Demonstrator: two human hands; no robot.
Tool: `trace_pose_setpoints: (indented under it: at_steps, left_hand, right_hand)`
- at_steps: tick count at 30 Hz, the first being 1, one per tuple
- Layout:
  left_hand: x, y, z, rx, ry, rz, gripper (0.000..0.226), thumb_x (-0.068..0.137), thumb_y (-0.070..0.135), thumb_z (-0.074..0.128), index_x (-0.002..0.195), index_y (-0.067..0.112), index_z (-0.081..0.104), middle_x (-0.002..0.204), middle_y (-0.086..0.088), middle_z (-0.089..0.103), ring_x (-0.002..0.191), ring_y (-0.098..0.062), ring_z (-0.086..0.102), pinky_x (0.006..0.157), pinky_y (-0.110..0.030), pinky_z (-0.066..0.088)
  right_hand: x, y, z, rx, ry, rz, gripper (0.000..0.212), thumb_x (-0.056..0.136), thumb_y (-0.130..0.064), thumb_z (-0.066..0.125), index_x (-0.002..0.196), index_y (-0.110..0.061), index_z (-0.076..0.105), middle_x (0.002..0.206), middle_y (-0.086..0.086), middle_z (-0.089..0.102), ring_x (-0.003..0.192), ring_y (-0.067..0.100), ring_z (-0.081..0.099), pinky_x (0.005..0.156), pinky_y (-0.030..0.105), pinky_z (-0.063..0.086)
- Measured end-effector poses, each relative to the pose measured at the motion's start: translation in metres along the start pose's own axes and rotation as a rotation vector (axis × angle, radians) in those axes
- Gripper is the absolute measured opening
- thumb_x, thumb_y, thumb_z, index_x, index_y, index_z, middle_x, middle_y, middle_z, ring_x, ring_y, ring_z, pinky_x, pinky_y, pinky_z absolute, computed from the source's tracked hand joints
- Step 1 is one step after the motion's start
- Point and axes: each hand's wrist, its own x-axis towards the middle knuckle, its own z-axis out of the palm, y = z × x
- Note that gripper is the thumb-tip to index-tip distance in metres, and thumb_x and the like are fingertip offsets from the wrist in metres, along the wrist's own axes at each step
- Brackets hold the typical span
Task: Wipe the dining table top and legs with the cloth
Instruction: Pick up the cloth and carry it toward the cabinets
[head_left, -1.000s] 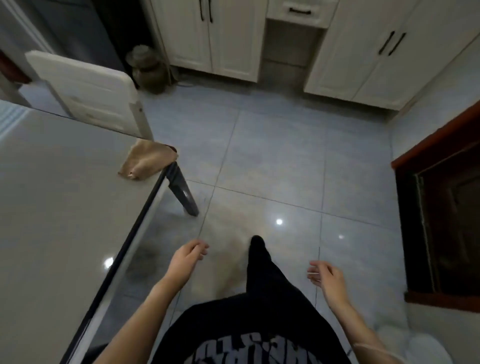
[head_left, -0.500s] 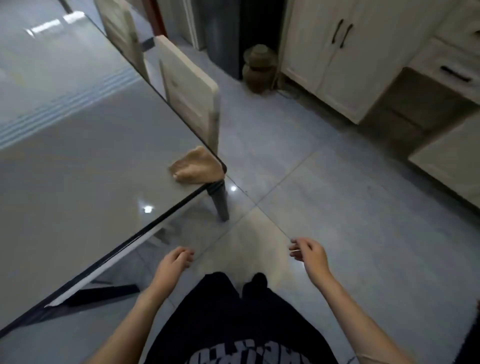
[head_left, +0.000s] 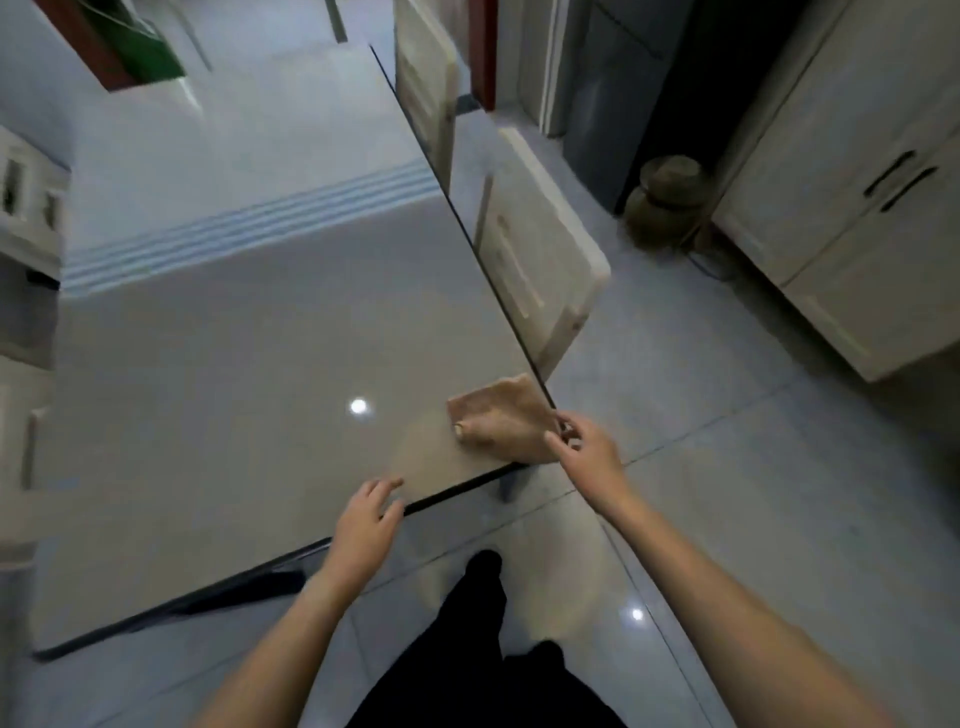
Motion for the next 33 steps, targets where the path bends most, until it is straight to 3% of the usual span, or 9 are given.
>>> trace_pose_setpoints:
  at_steps: [5,8,10,15,19,23,28,33]
  left_hand:
    - [0.045,-0.019,-0.018,0.119,-0.028,-0.052,0.04,0.091,0.024,0.049,0.13,0.014,0.053,0.143,-0.005,0.043,0.132,-0.023,0.039,0.109,-0.034,0.03]
    - [0.053,-0.033,-0.021,0.199,-0.014,-0.042,0.041,0.089,0.021,0.053,0.13,0.017,0.053,0.145,-0.005,0.041,0.131,-0.024,0.042,0.108,-0.034,0.034]
    - [0.052,-0.039,-0.02,0.213,-0.032,-0.045,0.042,0.087,0.019,0.055,0.13,0.016,0.053,0.145,-0.006,0.041,0.13,-0.024,0.043,0.108,-0.034,0.035]
    - [0.048,-0.045,-0.018,0.22,-0.052,-0.051,0.045,0.086,0.016,0.054,0.131,0.015,0.052,0.148,-0.005,0.037,0.134,-0.024,0.038,0.111,-0.034,0.033]
    - [0.052,-0.04,-0.021,0.199,-0.057,-0.063,0.037,0.087,0.016,0.052,0.124,0.014,0.055,0.142,-0.005,0.043,0.131,-0.024,0.039,0.108,-0.036,0.037]
    - [0.058,-0.034,-0.025,0.156,-0.061,-0.113,0.029,0.088,0.015,0.05,0.117,0.013,0.058,0.12,-0.006,0.055,0.114,-0.024,0.048,0.095,-0.035,0.042]
    - [0.066,0.007,-0.026,0.015,-0.039,-0.085,0.021,0.088,0.013,0.051,0.105,0.014,0.063,0.1,-0.001,0.06,0.091,-0.018,0.058,0.074,-0.028,0.041]
    - [0.071,0.076,-0.003,-0.043,-0.095,0.071,0.015,0.09,0.015,0.054,0.1,0.016,0.066,0.096,0.001,0.065,0.083,-0.014,0.059,0.071,-0.026,0.041]
  right_hand:
    - [0.069,-0.019,0.034,-0.388,-0.136,-0.056,0.066,0.085,-0.045,0.065,0.141,-0.017,0.043,0.142,0.009,0.047,0.129,0.028,0.044,0.107,0.035,0.036]
    - [0.086,-0.02,0.051,-0.546,-0.165,0.067,0.087,0.083,-0.059,0.061,0.149,-0.015,0.026,0.154,0.009,0.031,0.137,0.034,0.033,0.11,0.042,0.033]
    - [0.088,-0.02,0.061,-0.607,-0.131,0.144,0.095,0.081,-0.061,0.061,0.15,-0.009,0.022,0.153,0.013,0.031,0.136,0.036,0.034,0.109,0.043,0.034]
    - [0.075,-0.029,0.076,-0.726,0.065,0.149,0.062,0.082,-0.049,0.067,0.121,-0.004,0.05,0.123,0.017,0.058,0.116,0.034,0.05,0.094,0.04,0.042]
    - [0.06,-0.029,0.075,-0.281,0.037,0.33,0.038,0.082,-0.03,0.072,0.109,-0.005,0.062,0.109,0.015,0.068,0.105,0.031,0.063,0.078,0.028,0.045]
    - [0.038,-0.026,0.059,0.03,0.002,0.302,0.018,0.085,-0.025,0.071,0.097,-0.012,0.068,0.086,0.003,0.067,0.092,0.024,0.066,0.065,0.023,0.038]
    - [-0.007,-0.012,0.015,0.328,0.181,0.253,0.026,0.086,-0.019,0.071,0.11,-0.009,0.066,0.101,0.001,0.07,0.095,0.015,0.066,0.074,0.019,0.048]
    - [-0.07,0.022,-0.045,0.451,0.457,0.299,0.024,0.087,-0.018,0.07,0.11,-0.014,0.063,0.099,-0.001,0.067,0.089,0.01,0.063,0.065,0.004,0.046]
